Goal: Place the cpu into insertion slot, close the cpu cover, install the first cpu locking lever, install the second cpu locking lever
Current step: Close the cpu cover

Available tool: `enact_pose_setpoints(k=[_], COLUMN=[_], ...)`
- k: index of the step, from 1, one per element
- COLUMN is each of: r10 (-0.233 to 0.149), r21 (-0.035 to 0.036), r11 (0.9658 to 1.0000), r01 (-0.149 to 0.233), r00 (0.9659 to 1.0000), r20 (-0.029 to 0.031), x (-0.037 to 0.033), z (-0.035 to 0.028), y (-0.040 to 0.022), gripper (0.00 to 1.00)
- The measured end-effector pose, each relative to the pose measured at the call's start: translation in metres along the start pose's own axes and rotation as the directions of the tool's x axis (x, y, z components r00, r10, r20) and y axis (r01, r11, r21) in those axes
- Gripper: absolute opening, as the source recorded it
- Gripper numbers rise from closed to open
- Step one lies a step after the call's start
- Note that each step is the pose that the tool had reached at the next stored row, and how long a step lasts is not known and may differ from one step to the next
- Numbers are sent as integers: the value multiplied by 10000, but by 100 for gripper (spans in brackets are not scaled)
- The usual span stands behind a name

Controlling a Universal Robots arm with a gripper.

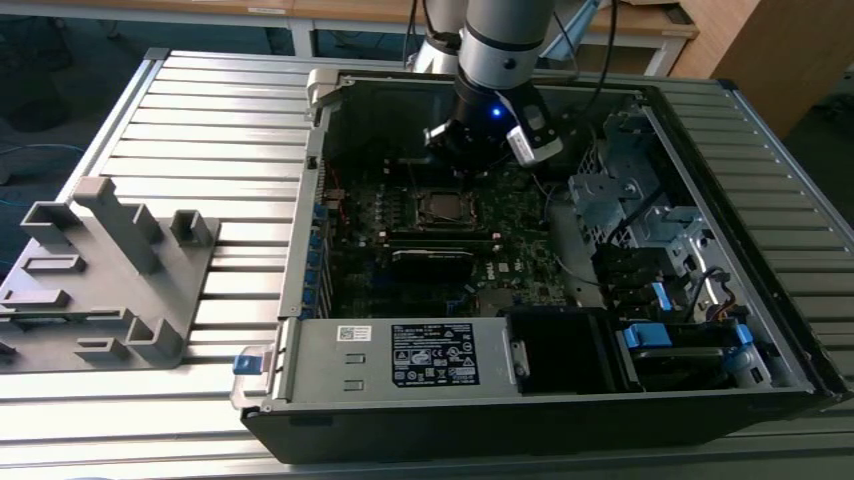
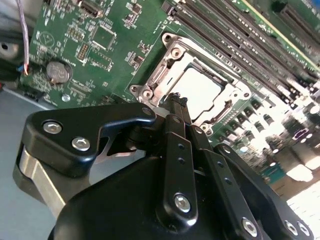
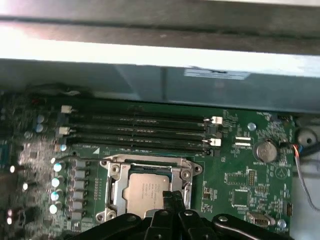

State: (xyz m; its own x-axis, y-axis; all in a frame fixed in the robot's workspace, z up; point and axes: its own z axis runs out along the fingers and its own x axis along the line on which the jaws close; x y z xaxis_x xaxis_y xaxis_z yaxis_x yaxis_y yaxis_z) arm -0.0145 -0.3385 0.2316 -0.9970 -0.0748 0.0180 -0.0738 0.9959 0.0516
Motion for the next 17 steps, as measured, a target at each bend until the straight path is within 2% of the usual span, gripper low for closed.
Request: enact_pose_setpoints(k=[17], r10=[-75], r21=[0], r11=[10000], r01=[75], r00=[10000], r20=[-3], x=[25], z=[2], y=[2], gripper=[11])
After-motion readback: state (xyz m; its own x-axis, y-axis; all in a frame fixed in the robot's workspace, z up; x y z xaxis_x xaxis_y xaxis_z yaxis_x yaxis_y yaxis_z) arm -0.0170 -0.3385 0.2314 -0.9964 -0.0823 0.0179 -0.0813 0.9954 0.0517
